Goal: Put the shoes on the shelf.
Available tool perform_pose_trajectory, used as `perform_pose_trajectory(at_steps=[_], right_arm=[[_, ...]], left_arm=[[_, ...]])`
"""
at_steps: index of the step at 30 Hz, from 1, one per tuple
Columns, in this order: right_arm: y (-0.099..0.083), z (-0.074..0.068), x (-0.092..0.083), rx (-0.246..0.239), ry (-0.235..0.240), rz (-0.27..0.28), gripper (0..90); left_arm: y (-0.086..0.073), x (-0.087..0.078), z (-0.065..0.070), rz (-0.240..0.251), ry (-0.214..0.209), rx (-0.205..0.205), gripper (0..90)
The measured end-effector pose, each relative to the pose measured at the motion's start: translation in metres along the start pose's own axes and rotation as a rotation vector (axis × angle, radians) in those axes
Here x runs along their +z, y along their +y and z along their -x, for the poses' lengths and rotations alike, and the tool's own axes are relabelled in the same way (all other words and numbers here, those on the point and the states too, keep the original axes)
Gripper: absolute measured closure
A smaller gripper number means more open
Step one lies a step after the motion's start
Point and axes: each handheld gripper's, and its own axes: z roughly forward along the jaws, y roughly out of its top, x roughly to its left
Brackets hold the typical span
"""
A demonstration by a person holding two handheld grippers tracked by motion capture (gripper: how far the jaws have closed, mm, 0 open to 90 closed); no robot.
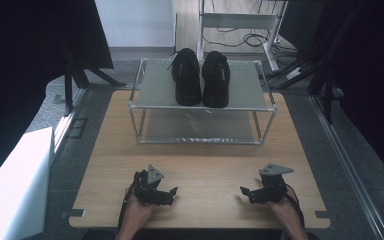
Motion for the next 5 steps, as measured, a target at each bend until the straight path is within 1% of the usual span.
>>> perform_pose_trajectory(at_steps=[3,5], right_arm=[[-0.0022,-0.0015,0.0039,-0.018,-0.006,-0.028,0.0],[-0.0025,-0.0024,0.0052,-0.028,-0.011,-0.036,0.0]], left_arm=[[-0.0009,0.0044,0.003,-0.028,0.009,0.019,0.0],[-0.0006,0.0068,0.0043,-0.038,0.006,0.023,0.0]])
